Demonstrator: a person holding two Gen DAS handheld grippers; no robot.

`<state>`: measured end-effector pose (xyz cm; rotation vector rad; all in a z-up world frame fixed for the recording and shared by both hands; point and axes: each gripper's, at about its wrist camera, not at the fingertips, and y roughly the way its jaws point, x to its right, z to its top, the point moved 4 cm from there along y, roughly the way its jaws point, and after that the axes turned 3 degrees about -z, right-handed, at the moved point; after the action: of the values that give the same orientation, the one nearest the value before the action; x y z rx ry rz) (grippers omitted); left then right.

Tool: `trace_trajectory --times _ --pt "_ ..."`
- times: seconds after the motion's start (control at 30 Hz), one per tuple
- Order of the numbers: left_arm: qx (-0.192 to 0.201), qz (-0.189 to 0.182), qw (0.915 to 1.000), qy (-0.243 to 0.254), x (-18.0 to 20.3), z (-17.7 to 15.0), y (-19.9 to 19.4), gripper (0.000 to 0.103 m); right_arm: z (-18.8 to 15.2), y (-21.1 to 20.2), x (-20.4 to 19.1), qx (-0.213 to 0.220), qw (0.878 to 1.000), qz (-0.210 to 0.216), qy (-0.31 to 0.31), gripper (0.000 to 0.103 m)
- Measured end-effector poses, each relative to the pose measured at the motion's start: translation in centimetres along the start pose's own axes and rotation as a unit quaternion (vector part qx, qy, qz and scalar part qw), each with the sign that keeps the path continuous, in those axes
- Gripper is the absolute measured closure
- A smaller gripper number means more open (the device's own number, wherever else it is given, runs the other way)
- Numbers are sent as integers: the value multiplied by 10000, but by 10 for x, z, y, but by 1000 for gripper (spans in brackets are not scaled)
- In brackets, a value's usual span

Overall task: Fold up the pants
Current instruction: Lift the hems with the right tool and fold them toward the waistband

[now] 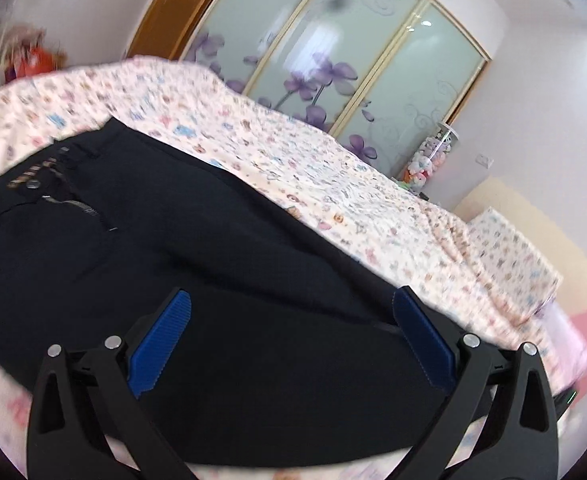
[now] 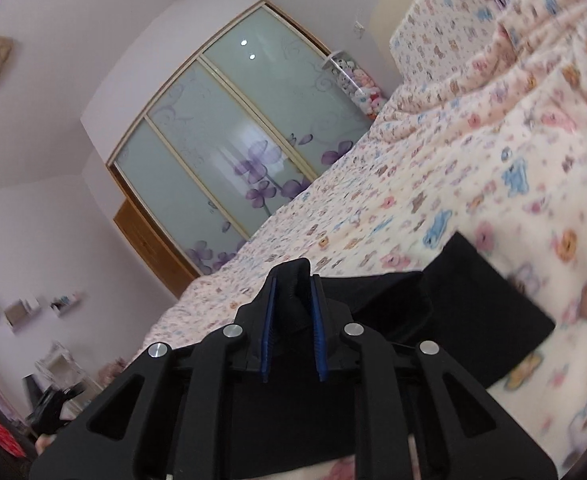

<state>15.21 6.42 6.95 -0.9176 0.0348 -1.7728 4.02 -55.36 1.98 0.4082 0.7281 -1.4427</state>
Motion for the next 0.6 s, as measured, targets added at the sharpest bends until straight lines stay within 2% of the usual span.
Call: trace_trajectory --times 0.07,0.17,0.27,0.3,0.4,0.5,0.6 --pt "-191 -47 9995 -265 -3 19 23 2 5 -2 3 59 9998 130 136 87" --pt "-904 11 9943 -572 -7 43 80 2 9 -5 6 145 9993 266 232 90" --pt "-1136 -67 9883 -1013 -9 55 127 2 8 -6 10 149 9992 292 210 92" --pt "-1176 -73 9870 -1092 -8 57 138 2 7 -5 12 139 9993 274 191 97" --pt "-1479 399 9801 -1259 -16 58 188 2 2 4 19 -41 9997 173 183 97" --pt "-1556 795 9734 -1481 -30 55 223 2 -5 18 24 -339 9992 92 171 97" --pt "-1510 901 9662 -1886 -49 55 246 2 -6 20 22 -438 9990 34 54 97"
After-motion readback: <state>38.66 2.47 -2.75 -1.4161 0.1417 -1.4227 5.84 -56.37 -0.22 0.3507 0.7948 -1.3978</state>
